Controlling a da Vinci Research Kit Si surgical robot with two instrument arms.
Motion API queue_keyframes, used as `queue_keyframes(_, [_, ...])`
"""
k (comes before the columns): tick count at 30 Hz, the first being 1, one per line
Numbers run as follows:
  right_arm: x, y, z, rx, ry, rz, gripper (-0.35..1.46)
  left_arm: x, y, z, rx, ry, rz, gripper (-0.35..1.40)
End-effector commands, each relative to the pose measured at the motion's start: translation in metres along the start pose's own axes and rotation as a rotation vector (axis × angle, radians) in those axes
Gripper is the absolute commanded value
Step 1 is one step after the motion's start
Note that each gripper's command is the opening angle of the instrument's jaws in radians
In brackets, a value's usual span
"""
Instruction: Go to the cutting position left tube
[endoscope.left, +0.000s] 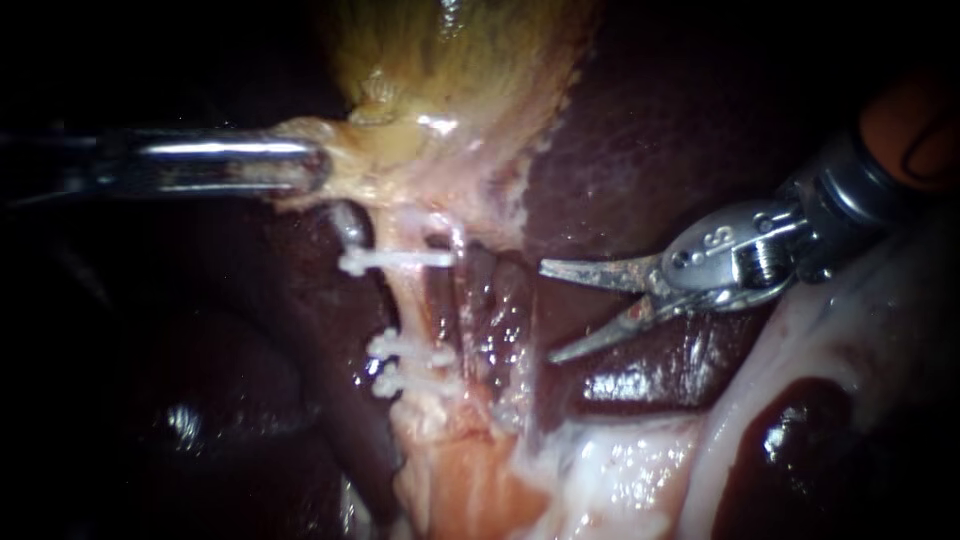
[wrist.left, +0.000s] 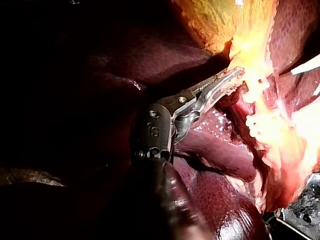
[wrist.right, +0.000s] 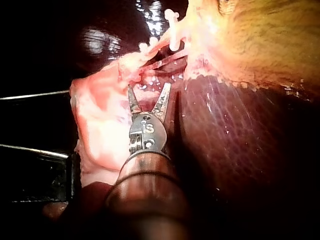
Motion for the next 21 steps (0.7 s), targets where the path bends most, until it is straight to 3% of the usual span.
queue_keyframes(1, [0.0,0.0,0.0,0.001,0.0,0.0,1.45,0.0004,0.0004,-0.0004,-0.004,0.009,0.005,-0.35])
queue_keyframes(7, [0.0001,0.0,0.0,-0.001,0.006,0.0,1.45,0.0003,0.0012,-0.0007,-0.001,0.016,0.005,-0.35])
queue_keyframes(11, [0.0005,0.0,0.0004,0.004,0.037,0.002,1.45,0.0,0.0011,-0.0005,0.0,0.017,0.007,-0.35])
queue_keyframes(21, [0.0031,-0.0007,0.0024,0.065,0.115,0.053,1.43,-0.0001,0.001,-0.0005,0.001,0.017,0.008,-0.35])
